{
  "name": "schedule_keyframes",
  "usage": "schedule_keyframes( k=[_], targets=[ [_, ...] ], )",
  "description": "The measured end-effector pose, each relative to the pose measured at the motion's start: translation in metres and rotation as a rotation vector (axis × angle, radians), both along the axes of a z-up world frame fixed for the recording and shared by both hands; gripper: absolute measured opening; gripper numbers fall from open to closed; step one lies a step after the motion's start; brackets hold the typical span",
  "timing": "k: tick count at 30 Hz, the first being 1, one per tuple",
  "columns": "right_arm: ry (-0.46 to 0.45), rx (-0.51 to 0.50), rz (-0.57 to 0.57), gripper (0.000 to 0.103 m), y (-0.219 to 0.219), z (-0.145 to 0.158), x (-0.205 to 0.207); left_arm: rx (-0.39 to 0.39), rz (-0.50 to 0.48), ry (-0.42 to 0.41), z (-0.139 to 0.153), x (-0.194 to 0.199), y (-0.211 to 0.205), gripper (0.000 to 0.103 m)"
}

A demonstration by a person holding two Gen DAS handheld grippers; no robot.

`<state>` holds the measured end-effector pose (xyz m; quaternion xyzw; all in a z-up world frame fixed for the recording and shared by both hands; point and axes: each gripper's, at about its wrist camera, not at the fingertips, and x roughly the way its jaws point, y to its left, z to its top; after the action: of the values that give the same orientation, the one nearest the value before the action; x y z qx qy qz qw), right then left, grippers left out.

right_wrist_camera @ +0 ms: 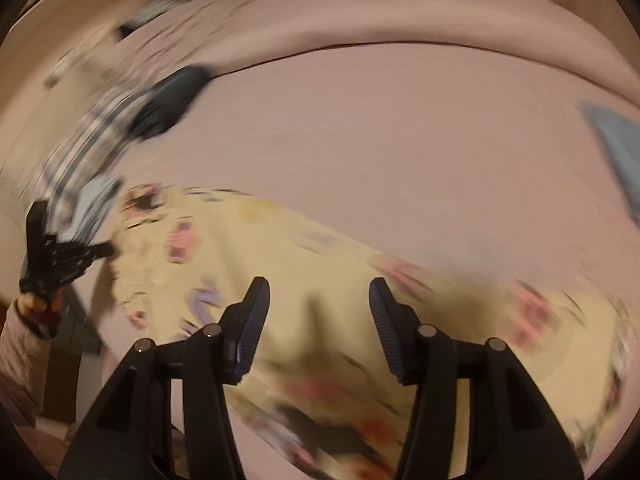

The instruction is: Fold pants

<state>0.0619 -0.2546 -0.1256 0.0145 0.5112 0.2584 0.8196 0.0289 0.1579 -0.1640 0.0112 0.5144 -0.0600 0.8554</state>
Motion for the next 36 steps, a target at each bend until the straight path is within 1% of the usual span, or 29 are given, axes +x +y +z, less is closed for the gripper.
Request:
schedule_keyframes(
  k=[1,2,3,4,5,6,7,8,10,11,13,14,15,16,17,18,19,20,21,22,23,24,26,27,28,31,33,35,36],
  targets=[
    [-0.008,-0.005,0.047,0.051,0.02,-0.001,0.006,0.002,0.027,0.002,-0.002,0.0,0.008,0.009],
    [-0.014,-0.018,0.085,0.051,0.04,-0.003,0.013,-0.003,0.058,-0.001,-0.002,-0.002,0.019,0.024],
    [-0.017,-0.03,0.115,0.051,0.059,-0.003,0.022,-0.023,0.086,-0.016,-0.001,-0.005,0.029,0.034],
    [-0.013,-0.044,0.134,0.051,0.075,-0.004,0.03,-0.055,0.118,-0.032,0.0,-0.008,0.041,0.057],
    [-0.01,-0.053,0.144,0.052,0.079,-0.005,0.033,-0.098,0.153,-0.041,0.0,-0.012,0.053,0.071],
    [-0.007,-0.054,0.17,0.053,0.094,-0.005,0.037,-0.14,0.169,-0.044,-0.001,-0.017,0.058,0.072],
    [-0.006,-0.046,0.202,0.053,0.108,-0.004,0.039,-0.192,0.177,-0.045,-0.003,-0.017,0.064,0.072],
    [-0.003,-0.031,0.242,0.053,0.122,-0.001,0.038,-0.213,0.176,-0.043,-0.005,-0.022,0.066,0.072],
    [0.004,0.001,0.321,0.051,0.154,0.003,0.034,-0.224,0.161,-0.048,-0.01,-0.019,0.067,0.072],
    [0.008,0.011,0.351,0.051,0.169,0.002,0.033,-0.228,0.141,-0.032,-0.014,-0.013,0.063,0.072],
    [0.012,0.026,0.358,0.053,0.19,0.002,0.034,-0.243,0.119,0.0,-0.022,-0.011,0.062,0.072],
    [0.033,0.051,0.376,0.053,0.2,0.003,0.031,-0.278,0.103,0.03,-0.028,-0.009,0.062,0.072],
    [0.039,0.06,0.403,0.053,0.214,0.005,0.028,-0.332,0.082,0.056,-0.032,-0.013,0.06,0.072],
    [0.025,0.074,0.47,0.051,0.226,0.008,0.017,-0.372,0.061,0.076,-0.036,-0.015,0.058,0.072],
    [0.004,0.055,0.509,0.051,0.235,0.012,0.008,-0.365,0.037,0.094,-0.038,-0.014,0.052,0.071],
    [-0.016,0.032,0.533,0.051,0.245,0.013,0.002,-0.327,0.026,0.096,-0.039,-0.013,0.048,0.068],
    [-0.02,0.027,0.541,0.051,0.252,0.012,-0.001,-0.31,0.023,0.099,-0.038,-0.012,0.045,0.06],
    [-0.013,0.033,0.539,0.051,0.258,0.012,-0.001,-0.32,0.028,0.101,-0.038,-0.01,0.046,0.042],
    [-0.005,0.046,0.533,0.051,0.262,0.011,-0.001,-0.349,0.031,0.102,-0.038,-0.008,0.049,0.028],
    [-0.002,0.055,0.524,0.051,0.263,0.012,0.0,-0.394,0.034,0.106,-0.039,-0.007,0.052,0.008],
    [0.0,0.059,0.517,0.051,0.266,0.011,0.0,-0.434,0.048,0.102,-0.041,-0.005,0.056,0.006],
    [0.003,0.058,0.508,0.051,0.27,0.009,0.001,-0.454,0.062,0.094,-0.042,-0.003,0.058,0.006],
    [0.009,0.063,0.482,0.052,0.269,0.005,0.004,-0.529,0.107,0.064,-0.041,0.0,0.066,0.003],
    [0.015,0.067,0.471,0.052,0.267,0.005,0.006,-0.578,0.121,0.026,-0.037,-0.002,0.07,0.003],
    [0.021,0.066,0.452,0.053,0.265,0.003,0.008,-0.605,0.13,-0.013,-0.031,-0.005,0.073,0.003],
    [0.025,0.083,0.421,0.053,0.261,0.002,0.011,-0.615,0.148,-0.14,-0.002,-0.009,0.08,0.003],
    [0.015,0.087,0.414,0.053,0.258,0.005,0.011,-0.608,0.153,-0.194,0.009,-0.005,0.082,0.003],
    [0.004,0.097,0.411,0.053,0.258,0.007,0.012,-0.629,0.174,-0.156,0.003,0.012,0.084,0.002],
    [0.004,0.097,0.406,0.053,0.259,0.007,0.014,-0.618,0.183,-0.14,0.0,0.017,0.083,0.001]
  ],
)
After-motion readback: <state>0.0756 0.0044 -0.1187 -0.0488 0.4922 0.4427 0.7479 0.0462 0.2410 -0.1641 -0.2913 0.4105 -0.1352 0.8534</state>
